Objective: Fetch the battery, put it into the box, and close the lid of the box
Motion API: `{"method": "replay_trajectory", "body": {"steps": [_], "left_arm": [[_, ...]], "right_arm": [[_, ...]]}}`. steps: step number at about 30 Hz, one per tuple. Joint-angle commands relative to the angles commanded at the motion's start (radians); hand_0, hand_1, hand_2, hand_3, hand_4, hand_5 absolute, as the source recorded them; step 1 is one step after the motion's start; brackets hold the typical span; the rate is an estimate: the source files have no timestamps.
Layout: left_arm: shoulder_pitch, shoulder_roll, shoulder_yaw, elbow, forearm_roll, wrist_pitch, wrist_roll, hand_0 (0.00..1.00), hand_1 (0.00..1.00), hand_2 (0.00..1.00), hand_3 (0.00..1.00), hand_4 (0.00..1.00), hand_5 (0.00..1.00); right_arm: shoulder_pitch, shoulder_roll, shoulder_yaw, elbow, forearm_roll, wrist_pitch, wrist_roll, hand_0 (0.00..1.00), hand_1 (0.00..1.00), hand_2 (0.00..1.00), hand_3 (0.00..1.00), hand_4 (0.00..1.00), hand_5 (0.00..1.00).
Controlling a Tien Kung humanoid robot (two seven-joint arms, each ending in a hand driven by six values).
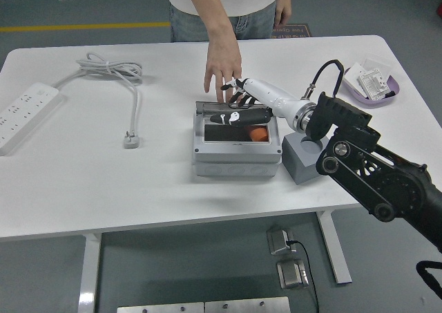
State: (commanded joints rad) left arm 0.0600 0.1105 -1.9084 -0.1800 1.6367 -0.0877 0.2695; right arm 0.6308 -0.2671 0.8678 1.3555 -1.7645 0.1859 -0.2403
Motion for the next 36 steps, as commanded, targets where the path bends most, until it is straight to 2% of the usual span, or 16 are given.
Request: {"method": "replay_trajectory", "body": {"steps": [21,27,36], "left_arm": [[0.0,0.0,-0.002,0.0,0.0,0.001,0.001,0.653,0.712,0.666,0.662,0.738,0.24],[0.003,0.0,-0.002,0.0,0.0,0.001,0.003,0.653,0.713,0.666,0.662,0.739,0.239],[0.016,-0.005,0.004,0.0,-0.01,0.002,0.008,0.654,0.711,0.666,0.663,0.739,0.238]], "right_arm": [[-0.053,0.004,0.016,0.017,-0.007,0.021,-0.023,0.503,0.593,0.65,0.882,0.998,0.78],[-0.097,-0.005,0.112,0.066,-0.048,0.025,-0.025,0.494,0.593,0.642,0.888,0.998,0.784],[-0.251,-0.014,0.345,0.231,-0.11,0.051,-0.044,0.477,0.569,0.62,0.875,0.998,0.796]]}}
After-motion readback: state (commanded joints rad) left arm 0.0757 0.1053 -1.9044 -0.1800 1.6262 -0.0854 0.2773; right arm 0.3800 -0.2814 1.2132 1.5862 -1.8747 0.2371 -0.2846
